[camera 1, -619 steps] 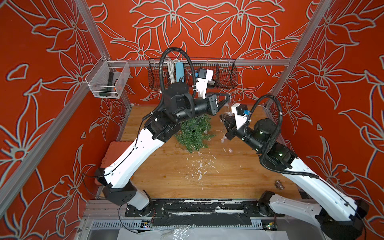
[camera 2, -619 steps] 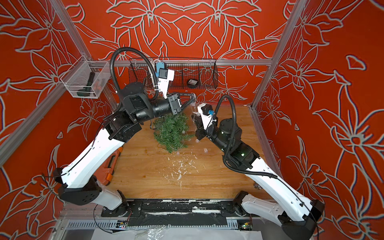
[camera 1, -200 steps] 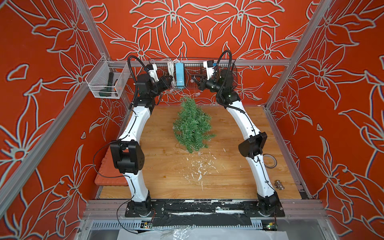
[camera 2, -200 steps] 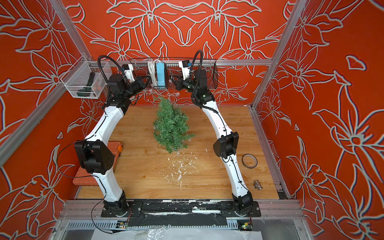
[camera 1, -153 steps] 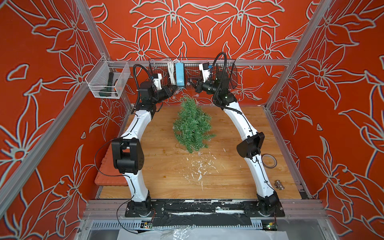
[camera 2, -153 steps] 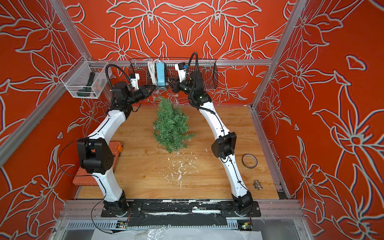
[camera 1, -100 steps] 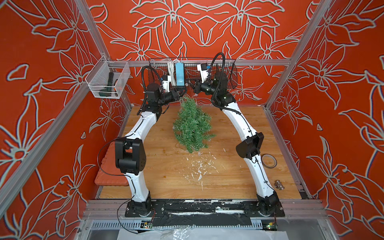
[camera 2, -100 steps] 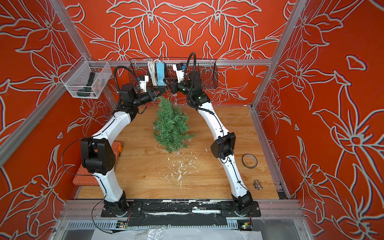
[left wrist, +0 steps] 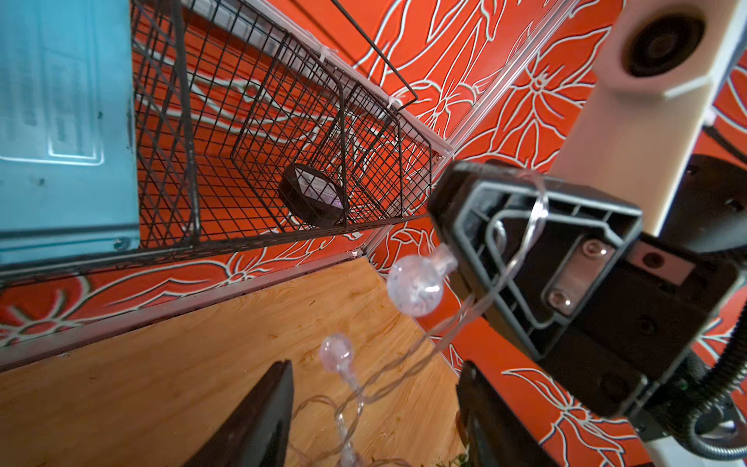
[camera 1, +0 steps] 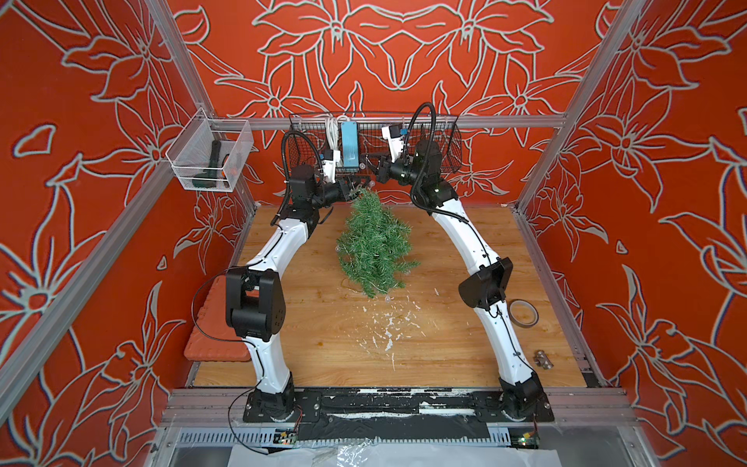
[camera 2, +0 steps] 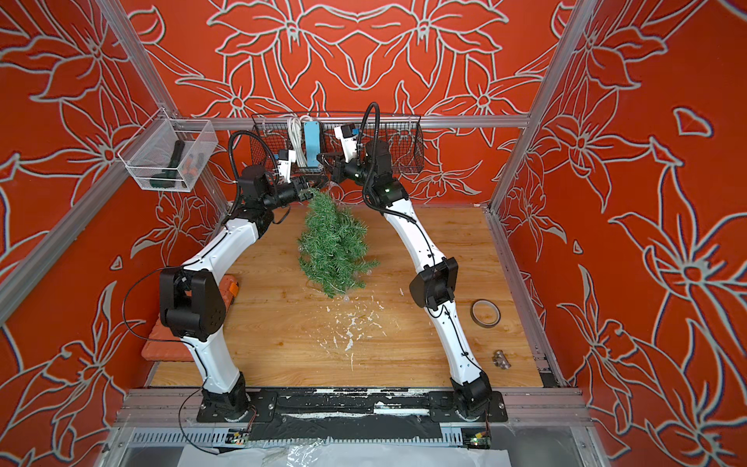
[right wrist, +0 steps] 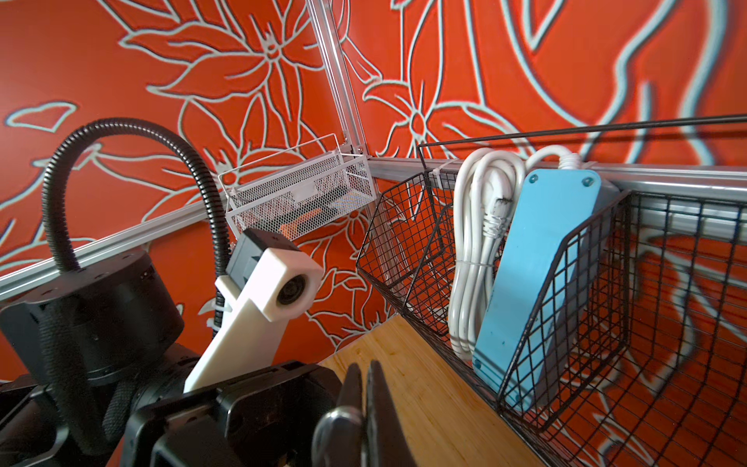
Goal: Remove string lights from the small christmas tree
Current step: Remove the light string from the Christmas tree.
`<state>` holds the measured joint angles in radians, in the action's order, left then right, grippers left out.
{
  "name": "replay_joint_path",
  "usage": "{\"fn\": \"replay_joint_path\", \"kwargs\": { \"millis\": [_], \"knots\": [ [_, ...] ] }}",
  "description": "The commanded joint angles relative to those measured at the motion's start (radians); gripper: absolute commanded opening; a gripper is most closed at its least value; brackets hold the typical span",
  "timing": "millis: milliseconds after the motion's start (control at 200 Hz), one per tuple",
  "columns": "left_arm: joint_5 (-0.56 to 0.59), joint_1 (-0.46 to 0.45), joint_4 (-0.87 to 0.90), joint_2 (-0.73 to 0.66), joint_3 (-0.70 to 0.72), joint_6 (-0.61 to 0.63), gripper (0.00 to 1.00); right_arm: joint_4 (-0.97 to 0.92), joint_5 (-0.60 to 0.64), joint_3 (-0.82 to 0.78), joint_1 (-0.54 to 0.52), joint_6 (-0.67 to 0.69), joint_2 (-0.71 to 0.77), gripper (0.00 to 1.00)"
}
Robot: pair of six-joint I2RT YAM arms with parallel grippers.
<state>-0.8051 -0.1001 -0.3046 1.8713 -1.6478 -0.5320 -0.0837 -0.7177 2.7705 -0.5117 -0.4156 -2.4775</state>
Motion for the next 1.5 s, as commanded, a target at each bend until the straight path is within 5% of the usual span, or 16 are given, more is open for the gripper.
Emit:
{"fn": "replay_joint_path", "kwargs": {
  "millis": [0, 180, 315, 631, 801, 1206, 1496],
  "knots": [
    [0.000, -0.015, -0.045, 0.023, -0.047, 0.007, 0.64, 0.018, -0.052, 0.030, -0.017, -0.017, -0.001, 0.00],
    [0.001, -0.039, -0.020, 0.051, -0.096, 0.038, 0.65, 0.032, -0.090, 0.032, -0.024, -0.036, 0.002, 0.00],
    [0.013, -0.039, -0.001, 0.072, -0.111, 0.045, 0.56, 0.054, -0.115, 0.024, -0.025, -0.063, 0.010, 0.00],
    [0.074, -0.036, 0.035, 0.049, -0.088, 0.084, 0.00, 0.066, -0.099, -0.023, -0.027, -0.055, 0.048, 0.00],
    [0.109, -0.022, 0.067, 0.036, -0.088, 0.096, 0.00, 0.060, -0.078, -0.025, -0.027, -0.059, 0.055, 0.00],
    [0.296, 0.071, 0.105, -0.038, -0.044, 0.036, 0.00, 0.071, 0.006, -0.196, -0.024, -0.023, 0.169, 0.46],
    [0.482, 0.147, 0.195, -0.152, -0.017, 0.050, 0.00, 0.136, 0.115, -0.383, 0.017, -0.031, 0.307, 0.50]
  ]
}}
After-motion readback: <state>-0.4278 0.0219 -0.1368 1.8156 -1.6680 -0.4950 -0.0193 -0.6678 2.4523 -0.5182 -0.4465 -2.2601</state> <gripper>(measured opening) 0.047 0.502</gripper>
